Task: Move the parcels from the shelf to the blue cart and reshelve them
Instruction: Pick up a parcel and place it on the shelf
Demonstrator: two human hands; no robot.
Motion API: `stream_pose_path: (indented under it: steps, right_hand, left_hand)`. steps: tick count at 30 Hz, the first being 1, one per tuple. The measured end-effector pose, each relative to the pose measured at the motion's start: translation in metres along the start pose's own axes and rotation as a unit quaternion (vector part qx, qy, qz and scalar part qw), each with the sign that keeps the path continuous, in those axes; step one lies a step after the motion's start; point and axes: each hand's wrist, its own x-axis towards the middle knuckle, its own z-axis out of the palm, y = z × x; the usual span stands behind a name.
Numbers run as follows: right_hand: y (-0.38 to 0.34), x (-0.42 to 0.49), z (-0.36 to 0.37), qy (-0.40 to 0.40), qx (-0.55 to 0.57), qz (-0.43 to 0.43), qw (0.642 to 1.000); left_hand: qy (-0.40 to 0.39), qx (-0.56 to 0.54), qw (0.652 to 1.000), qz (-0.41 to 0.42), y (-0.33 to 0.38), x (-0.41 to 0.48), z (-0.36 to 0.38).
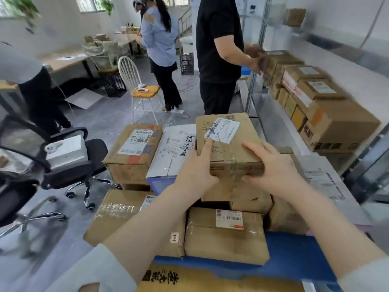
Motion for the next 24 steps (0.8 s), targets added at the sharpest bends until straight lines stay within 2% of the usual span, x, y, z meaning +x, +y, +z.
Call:
stream_pose_path:
  steps: [4, 14, 24]
  right_hand:
    - [-0.009, 0.016, 0.013, 0.004, -0.025, -0.001, 1.000]
    - [-0.010, 0.025, 0.024, 0.022, -0.013, 0.028, 0.999]
    - [-0.010, 0.029, 0.026, 0.003, -0.006, 0.027, 1.000]
  left_hand:
    - [-0.008, 0.012, 1.000, -0.025, -0.013, 0.008, -0.011]
    - [-0.004, 0.000, 1.000, 0.005, -0.023, 0.024, -0.015]
    - [-0.011, -0.010, 1.000, 0.010, -0.029, 0.026, -0.011]
